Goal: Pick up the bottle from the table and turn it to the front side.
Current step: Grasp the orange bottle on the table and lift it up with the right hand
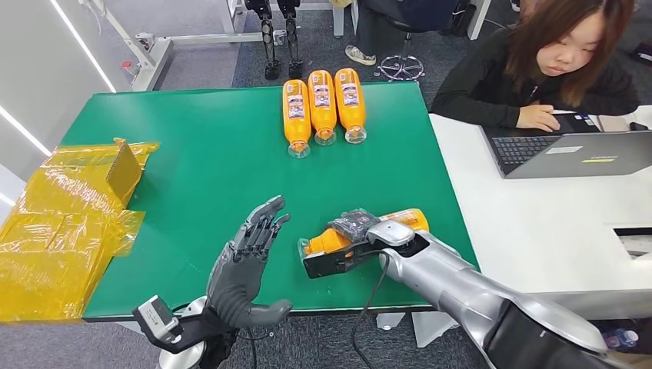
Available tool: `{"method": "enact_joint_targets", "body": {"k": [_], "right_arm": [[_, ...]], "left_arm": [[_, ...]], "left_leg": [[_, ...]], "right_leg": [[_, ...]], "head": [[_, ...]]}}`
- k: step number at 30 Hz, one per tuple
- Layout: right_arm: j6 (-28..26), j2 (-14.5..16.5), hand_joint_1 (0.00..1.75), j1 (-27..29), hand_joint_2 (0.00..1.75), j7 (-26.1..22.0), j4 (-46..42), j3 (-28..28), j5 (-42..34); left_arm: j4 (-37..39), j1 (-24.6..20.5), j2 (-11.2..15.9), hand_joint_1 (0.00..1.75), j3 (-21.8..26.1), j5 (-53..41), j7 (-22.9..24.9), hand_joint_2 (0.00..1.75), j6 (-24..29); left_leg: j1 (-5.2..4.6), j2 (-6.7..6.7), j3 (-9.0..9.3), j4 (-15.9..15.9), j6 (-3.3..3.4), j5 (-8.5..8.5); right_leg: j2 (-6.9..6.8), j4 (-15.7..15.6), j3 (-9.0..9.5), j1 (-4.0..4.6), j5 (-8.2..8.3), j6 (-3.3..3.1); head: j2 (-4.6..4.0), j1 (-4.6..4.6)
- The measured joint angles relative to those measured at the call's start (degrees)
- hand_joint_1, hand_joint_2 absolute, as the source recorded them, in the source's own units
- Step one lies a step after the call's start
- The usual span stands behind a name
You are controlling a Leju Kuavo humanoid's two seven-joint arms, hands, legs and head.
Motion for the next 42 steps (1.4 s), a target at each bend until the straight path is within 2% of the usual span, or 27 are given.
{"method": "enact_joint_targets", "body": {"k": [5,10,15,25,28,34,39,42], "right_arm": [[-5.0,-1.9,1.75,2.0,1.75,4.6,-3.7,-2.3,3.9],[-7.6,-5.5,1.75,5.1,1.75,8.7,-10.7,-6.9,7.6],[-7.5,-8.0,1.75,7.2,1.75,9.3,-16.3,-10.4,9.5],[-9.1,-10.8,1.75,10.9,1.75,10.6,-24.5,-15.8,13.6],[-13.1,-12.3,1.75,14.8,1.75,11.6,-29.3,-17.9,16.7],[-21.6,-14.3,1.75,26.0,1.75,12.6,-40.6,-22.1,21.7],[-23.0,-15.0,1.75,30.8,1.75,12.7,-45.9,-24.2,22.3],[-25.5,-15.1,1.75,32.8,1.75,11.1,-48.0,-25.5,21.7]], "left_arm": [[-0.9,0.8,0.2,0.0,0.0,0.0,0.0,1.75,0.4],[-1.8,1.6,0.5,0.0,0.1,-0.2,0.0,1.75,0.7],[-2.1,1.7,0.5,0.0,0.1,-0.3,0.0,1.75,0.8],[-2.1,1.6,0.5,0.0,0.1,-0.2,0.0,1.75,1.1],[-2.1,1.7,0.6,0.0,0.1,0.0,0.0,1.75,1.3],[-2.0,2.0,0.8,0.0,0.1,0.2,0.0,1.75,1.4],[-2.0,2.0,0.8,0.0,0.1,0.3,0.0,1.75,1.4],[-2.0,1.9,0.8,0.0,0.0,0.3,0.0,1.75,1.3]], "left_leg": [[-0.01,-0.11,-0.13,0.0,0.04,0.05],[-0.02,-0.12,-0.27,0.0,0.05,0.04],[-0.02,-0.14,-0.42,0.0,0.08,0.01],[-0.02,-0.13,-0.5,0.0,0.08,0.01],[-0.02,-0.2,-0.54,0.0,0.08,0.0],[-0.02,-0.25,-0.63,0.0,0.14,-0.09],[-0.02,-0.19,-0.64,0.0,0.16,-0.12],[-0.02,-0.21,-0.63,0.0,0.17,-0.11]], "right_leg": [[-0.11,0.0,-0.06,0.0,0.03,0.04],[-0.08,0.0,-0.22,-0.01,0.04,0.04],[-0.09,0.0,-0.38,-0.01,0.03,0.04],[-0.1,0.0,-0.48,-0.01,0.02,0.04],[-0.16,0.0,-0.48,-0.01,0.0,0.06],[-0.17,0.0,-0.55,-0.01,-0.08,0.13],[-0.14,0.0,-0.56,-0.02,-0.09,0.13],[-0.17,0.0,-0.55,-0.01,-0.09,0.13]], "head": [[0.0,0.0],[0.0,0.0],[0.0,0.0],[0.0,0.0],[0.0,-0.01],[0.0,0.0],[0.0,-0.01],[0.0,-0.01]]}}
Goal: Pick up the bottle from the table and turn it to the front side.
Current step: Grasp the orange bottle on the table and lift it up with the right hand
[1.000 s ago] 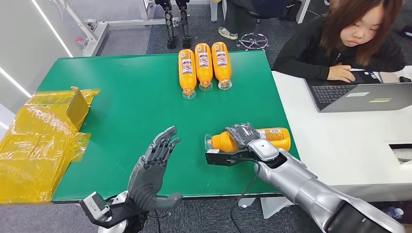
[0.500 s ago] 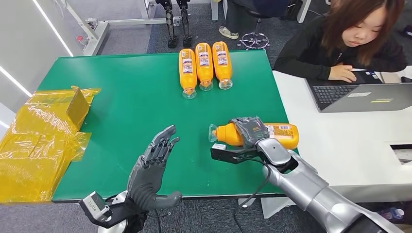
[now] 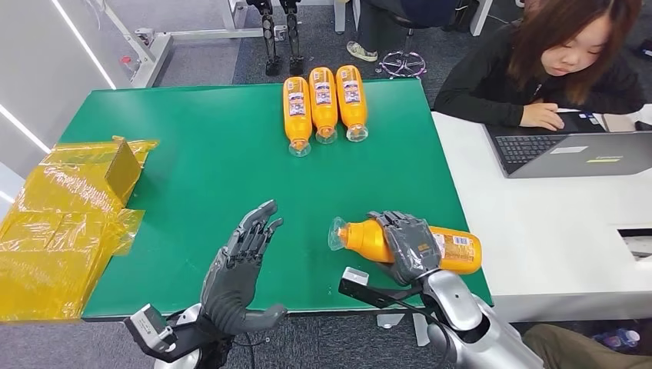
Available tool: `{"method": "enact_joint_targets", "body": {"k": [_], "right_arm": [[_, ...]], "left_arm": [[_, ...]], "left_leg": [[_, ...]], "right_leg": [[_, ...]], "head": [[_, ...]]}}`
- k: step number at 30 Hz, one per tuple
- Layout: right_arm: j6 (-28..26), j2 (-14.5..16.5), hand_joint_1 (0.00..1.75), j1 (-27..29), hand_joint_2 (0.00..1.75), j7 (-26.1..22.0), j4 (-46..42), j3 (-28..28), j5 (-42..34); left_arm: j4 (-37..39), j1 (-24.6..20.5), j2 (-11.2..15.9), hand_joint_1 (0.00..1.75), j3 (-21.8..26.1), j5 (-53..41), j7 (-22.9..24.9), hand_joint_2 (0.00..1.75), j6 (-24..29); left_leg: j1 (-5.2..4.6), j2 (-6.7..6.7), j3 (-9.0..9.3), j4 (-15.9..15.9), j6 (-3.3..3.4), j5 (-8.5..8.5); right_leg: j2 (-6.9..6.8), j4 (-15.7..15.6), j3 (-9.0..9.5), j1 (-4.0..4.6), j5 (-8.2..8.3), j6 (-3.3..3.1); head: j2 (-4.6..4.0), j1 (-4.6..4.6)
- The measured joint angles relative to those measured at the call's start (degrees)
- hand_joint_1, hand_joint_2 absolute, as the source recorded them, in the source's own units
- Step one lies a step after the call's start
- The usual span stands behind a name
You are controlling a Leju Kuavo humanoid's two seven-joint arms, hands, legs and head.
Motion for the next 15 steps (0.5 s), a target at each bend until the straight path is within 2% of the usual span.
{"method": "enact_joint_targets", "body": {"k": [7,15], "right_arm": [[-7.7,1.8,1.75,7.5,1.75,-5.9,-6.0,-3.6,-2.2],[-9.8,3.6,1.75,11.7,1.75,-7.2,-9.0,-4.4,-1.9]], "left_arm": [[2.7,-2.8,-0.2,0.0,-0.5,0.1,0.0,1.75,0.0],[6.0,-4.8,-0.8,0.0,-0.6,0.4,0.0,1.75,-0.1]], "left_leg": [[0.0,-0.02,-0.01,0.0,0.0,0.0],[0.0,0.01,-0.02,0.0,0.0,0.0]], "right_leg": [[-0.02,0.0,0.0,0.0,0.0,0.0],[0.01,0.0,0.0,0.0,0.0,0.0]], "head": [[0.0,0.01],[0.0,0.01]]}}
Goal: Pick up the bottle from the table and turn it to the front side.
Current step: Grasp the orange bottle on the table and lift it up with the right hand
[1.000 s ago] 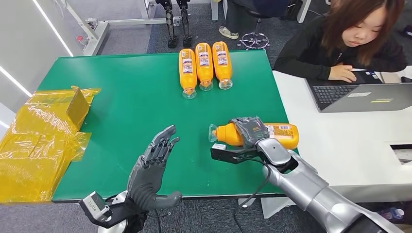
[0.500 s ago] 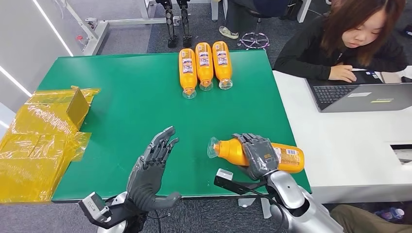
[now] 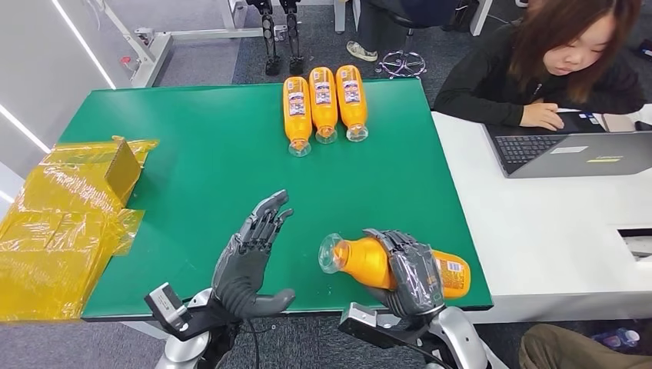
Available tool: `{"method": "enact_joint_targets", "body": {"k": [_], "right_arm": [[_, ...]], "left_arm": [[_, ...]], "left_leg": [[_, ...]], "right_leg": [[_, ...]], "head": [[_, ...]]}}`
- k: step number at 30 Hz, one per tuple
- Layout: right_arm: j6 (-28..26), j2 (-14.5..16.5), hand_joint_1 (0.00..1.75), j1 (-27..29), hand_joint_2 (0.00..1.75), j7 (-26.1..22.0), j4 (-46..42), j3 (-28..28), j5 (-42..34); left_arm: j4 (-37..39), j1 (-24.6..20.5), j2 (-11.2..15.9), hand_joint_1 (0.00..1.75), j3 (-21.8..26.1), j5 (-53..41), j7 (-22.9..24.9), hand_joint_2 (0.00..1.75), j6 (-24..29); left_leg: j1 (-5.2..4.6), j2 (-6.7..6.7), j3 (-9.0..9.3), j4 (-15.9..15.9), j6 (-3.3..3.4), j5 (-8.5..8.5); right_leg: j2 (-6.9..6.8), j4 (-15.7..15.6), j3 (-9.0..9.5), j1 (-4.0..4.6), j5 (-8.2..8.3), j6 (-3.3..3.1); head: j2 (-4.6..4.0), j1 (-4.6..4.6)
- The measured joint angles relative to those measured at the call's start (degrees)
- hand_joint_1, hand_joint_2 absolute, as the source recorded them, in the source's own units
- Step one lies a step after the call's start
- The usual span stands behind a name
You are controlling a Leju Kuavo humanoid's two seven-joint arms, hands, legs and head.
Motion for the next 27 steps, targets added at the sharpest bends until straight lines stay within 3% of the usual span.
{"method": "enact_joint_targets", "body": {"k": [10,23,27], "right_arm": [[-8.0,3.0,1.75,0.7,1.75,-8.6,-1.1,0.0,-5.7],[-8.6,6.1,1.75,-1.8,1.75,-13.5,0.3,0.4,-8.4],[-8.6,6.9,1.75,-2.4,1.75,-17.5,0.4,0.4,-10.2]], "left_arm": [[3.5,-2.3,-0.6,0.0,-1.0,0.9,0.0,1.75,-1.1],[5.5,-3.6,-0.7,0.0,-3.0,2.2,0.0,1.75,-1.4],[5.5,-3.6,-0.7,0.0,-3.4,2.6,0.0,1.75,-1.6]], "left_leg": [[0.0,0.02,-0.01,0.0,0.0,0.0],[0.0,0.02,-0.01,0.0,0.0,0.01],[0.0,0.02,-0.03,0.0,0.0,0.01]], "right_leg": [[0.01,0.0,0.0,0.0,0.0,0.0],[0.01,0.0,0.01,0.0,0.0,0.0],[0.01,0.0,0.0,0.0,0.0,0.0]], "head": [[0.0,0.0],[0.0,-0.01],[0.0,-0.01]]}}
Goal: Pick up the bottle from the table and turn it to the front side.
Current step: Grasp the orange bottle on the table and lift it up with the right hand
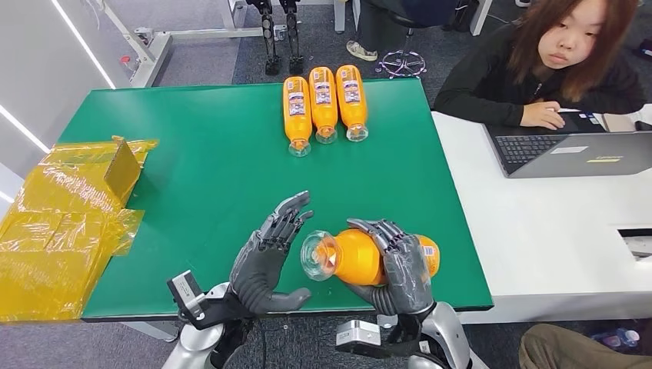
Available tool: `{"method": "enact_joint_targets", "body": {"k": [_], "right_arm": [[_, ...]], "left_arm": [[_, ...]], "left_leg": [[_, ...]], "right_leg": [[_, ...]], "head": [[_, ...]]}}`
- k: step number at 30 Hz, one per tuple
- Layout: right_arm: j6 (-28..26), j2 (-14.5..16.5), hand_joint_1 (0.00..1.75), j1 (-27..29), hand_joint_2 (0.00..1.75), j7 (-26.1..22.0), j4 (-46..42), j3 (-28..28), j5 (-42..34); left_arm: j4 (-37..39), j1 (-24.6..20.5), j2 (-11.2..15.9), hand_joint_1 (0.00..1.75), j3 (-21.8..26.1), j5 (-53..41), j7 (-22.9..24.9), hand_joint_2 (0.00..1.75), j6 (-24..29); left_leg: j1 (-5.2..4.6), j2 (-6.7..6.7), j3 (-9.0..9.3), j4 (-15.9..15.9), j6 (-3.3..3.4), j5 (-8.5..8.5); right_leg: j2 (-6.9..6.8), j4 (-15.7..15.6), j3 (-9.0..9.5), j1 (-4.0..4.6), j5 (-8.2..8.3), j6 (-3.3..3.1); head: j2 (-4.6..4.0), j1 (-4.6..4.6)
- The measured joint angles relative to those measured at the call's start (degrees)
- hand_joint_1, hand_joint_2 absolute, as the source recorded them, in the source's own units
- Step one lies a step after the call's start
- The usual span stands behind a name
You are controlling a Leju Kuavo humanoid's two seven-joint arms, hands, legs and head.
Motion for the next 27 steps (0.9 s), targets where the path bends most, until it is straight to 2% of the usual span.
{"method": "enact_joint_targets", "body": {"k": [12,18,27], "right_arm": [[0.0,5.1,1.75,-3.4,1.75,-6.5,4.9,1.0,-9.4],[-0.3,8.2,1.75,-5.1,1.75,-7.6,7.9,3.7,-15.7],[-0.6,12.2,1.75,-5.8,1.75,-8.1,11.7,6.3,-18.8]], "left_arm": [[-1.9,0.1,0.1,0.0,-3.0,1.7,0.0,1.75,-0.6],[-3.2,0.1,0.3,0.0,-3.5,2.0,0.0,1.75,0.5],[-4.3,-0.5,0.6,0.0,-3.4,2.2,0.0,1.75,1.9]], "left_leg": [[0.01,-0.01,-0.01,0.0,0.0,0.01],[0.01,-0.01,0.0,0.0,0.0,0.01],[0.01,-0.01,0.0,0.0,-0.01,0.02]], "right_leg": [[-0.01,0.0,0.01,0.01,0.0,0.0],[-0.02,0.0,0.0,0.01,0.0,0.0],[-0.01,0.0,0.0,0.01,0.0,0.0]], "head": [[0.0,0.01],[0.0,-0.01],[0.0,0.0]]}}
